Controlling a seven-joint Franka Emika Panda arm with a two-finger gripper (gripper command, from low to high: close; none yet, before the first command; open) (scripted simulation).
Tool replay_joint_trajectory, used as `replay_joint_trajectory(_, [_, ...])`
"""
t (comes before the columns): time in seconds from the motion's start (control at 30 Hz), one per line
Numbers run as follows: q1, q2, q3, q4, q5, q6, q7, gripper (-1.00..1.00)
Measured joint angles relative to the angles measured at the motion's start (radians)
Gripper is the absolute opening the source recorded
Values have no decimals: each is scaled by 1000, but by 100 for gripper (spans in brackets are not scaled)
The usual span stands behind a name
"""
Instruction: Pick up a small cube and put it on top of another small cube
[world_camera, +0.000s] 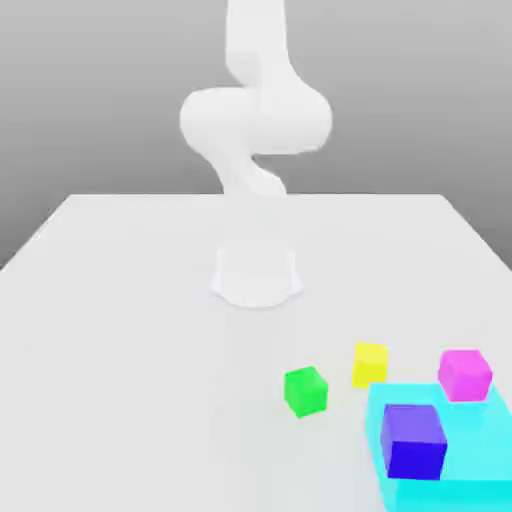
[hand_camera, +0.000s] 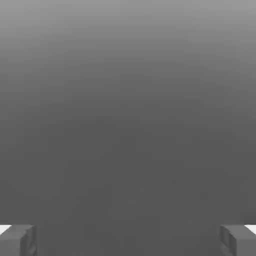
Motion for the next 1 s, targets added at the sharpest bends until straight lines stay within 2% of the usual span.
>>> replay_joint_trajectory(0.43, [111,424,23,-394,23,349,-123,0])
replay_joint_trajectory(0.6, [147,657,47,-560,10,532,-162,0])
replay_joint_trajectory(0.83, [187,938,9,-545,-28,757,-144,0])
replay_joint_trajectory(0.87, [191,974,5,-538,-29,787,-144,-100])
replay_joint_trajectory(1.0, [191,974,5,-538,-30,787,-142,-100])
